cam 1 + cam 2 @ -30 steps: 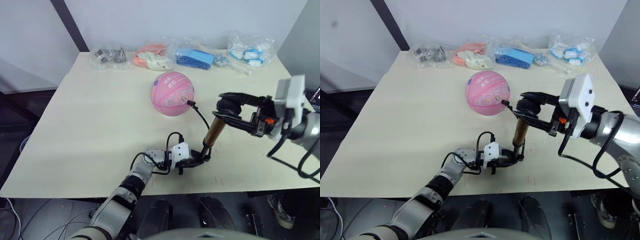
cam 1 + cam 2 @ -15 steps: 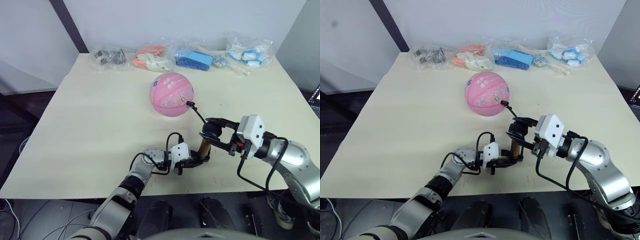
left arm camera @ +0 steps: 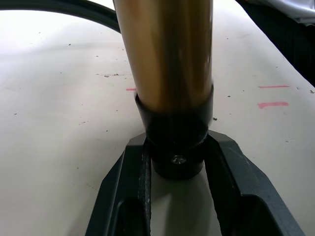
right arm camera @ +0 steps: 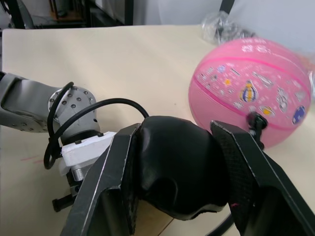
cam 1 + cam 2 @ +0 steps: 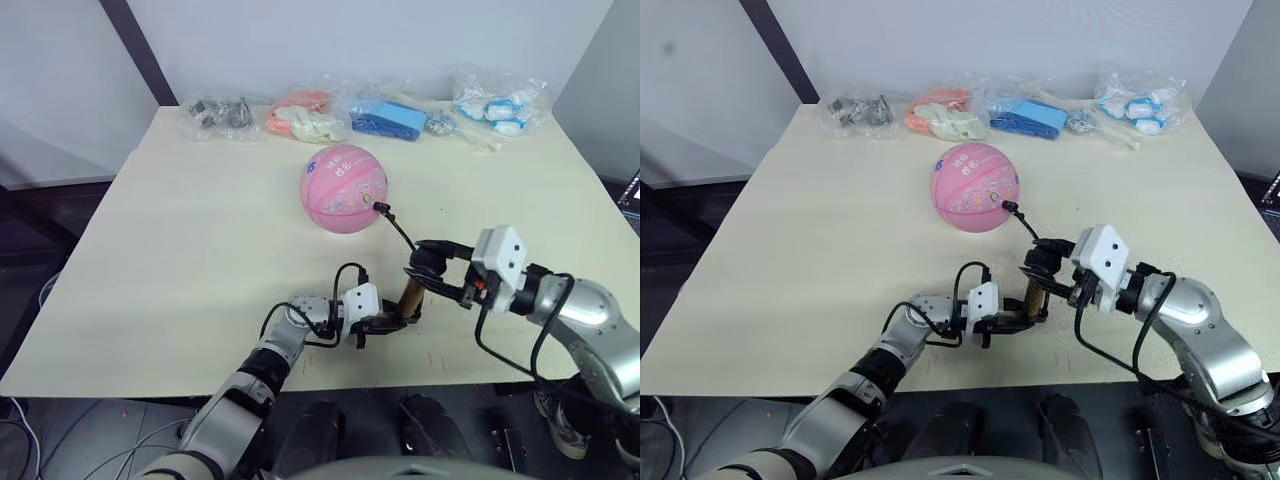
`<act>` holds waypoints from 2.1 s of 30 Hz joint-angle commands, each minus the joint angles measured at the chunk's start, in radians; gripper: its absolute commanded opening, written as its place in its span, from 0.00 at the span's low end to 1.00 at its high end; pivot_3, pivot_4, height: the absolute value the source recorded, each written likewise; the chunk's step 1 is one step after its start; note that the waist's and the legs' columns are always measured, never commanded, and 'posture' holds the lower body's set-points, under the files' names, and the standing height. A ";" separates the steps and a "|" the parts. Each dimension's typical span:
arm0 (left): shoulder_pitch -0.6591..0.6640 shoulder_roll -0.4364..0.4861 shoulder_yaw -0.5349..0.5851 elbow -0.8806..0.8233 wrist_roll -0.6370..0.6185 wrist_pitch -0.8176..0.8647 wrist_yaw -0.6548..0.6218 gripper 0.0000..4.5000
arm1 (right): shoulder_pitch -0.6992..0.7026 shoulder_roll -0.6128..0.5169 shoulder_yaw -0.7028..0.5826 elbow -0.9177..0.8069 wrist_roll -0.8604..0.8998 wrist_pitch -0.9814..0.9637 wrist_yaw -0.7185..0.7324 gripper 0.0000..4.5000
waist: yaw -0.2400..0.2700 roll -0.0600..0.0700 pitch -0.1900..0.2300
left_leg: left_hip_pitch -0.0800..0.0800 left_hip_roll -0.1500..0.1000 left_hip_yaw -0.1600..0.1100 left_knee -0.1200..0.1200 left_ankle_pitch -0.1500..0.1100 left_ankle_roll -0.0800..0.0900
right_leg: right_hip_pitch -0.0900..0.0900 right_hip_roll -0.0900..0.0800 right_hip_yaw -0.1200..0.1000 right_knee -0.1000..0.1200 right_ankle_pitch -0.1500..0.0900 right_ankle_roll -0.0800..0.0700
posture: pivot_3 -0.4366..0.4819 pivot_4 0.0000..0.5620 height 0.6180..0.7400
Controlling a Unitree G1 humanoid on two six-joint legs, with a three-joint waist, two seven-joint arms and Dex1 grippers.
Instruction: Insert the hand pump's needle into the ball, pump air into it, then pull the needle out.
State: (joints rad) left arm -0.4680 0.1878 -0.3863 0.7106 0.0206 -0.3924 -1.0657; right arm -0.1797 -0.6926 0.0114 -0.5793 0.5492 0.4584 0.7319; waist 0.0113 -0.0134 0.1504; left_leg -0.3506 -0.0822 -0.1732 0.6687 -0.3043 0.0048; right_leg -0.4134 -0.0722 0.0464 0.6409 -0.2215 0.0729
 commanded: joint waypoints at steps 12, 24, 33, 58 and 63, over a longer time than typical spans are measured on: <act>0.004 0.018 -0.025 0.030 0.043 0.009 -0.004 0.25 | -0.276 -0.138 -0.253 -0.110 0.337 0.196 -0.028 0.40 | 0.001 0.000 0.000 | -0.002 0.000 0.000 0.000 0.000 0.001 | -0.001 -0.001 -0.001 0.000 0.000 0.000 | 0.48 0.27 1.00; -0.007 0.014 -0.023 0.052 0.038 -0.006 -0.010 0.25 | -0.404 -0.201 -0.271 -0.078 0.434 0.257 -0.044 0.40 | 0.002 0.000 0.000 | -0.009 0.001 -0.001 0.001 0.001 -0.001 | -0.008 -0.001 -0.002 0.000 0.000 0.000 | 0.48 0.27 1.00; 0.006 0.017 -0.026 -0.012 0.036 0.026 -0.005 0.25 | -0.175 -0.143 -0.090 -0.093 0.167 0.120 -0.015 0.40 | 0.002 -0.001 -0.001 | -0.011 0.000 0.000 0.001 0.001 -0.002 | -0.011 -0.002 -0.001 0.000 0.000 0.000 | 0.48 0.27 1.00; 0.005 0.012 -0.013 0.011 0.031 0.026 -0.003 0.25 | 0.113 0.110 0.175 0.192 -0.246 -0.280 0.012 0.40 | -0.008 -0.001 -0.002 | 0.002 0.000 0.000 0.000 0.000 -0.001 | 0.001 0.001 0.000 0.001 0.000 0.000 | 0.48 0.27 1.00; -0.001 0.018 -0.006 0.010 0.022 0.029 -0.017 0.25 | 0.096 0.113 0.140 0.152 -0.219 -0.259 0.011 0.40 | -0.008 -0.002 -0.003 | 0.003 0.000 0.000 0.000 0.000 -0.001 | 0.002 0.001 0.000 0.000 0.000 0.000 | 0.48 0.27 1.00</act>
State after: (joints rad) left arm -0.4765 0.1981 -0.3814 0.7098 0.0332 -0.3708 -1.0596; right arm -0.0995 -0.5688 0.1449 -0.4442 0.3321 0.1519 0.7353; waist 0.0036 -0.0151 0.1479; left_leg -0.3476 -0.0822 -0.1728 0.6684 -0.3038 0.0040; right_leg -0.4114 -0.0713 0.0463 0.6414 -0.2215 0.0730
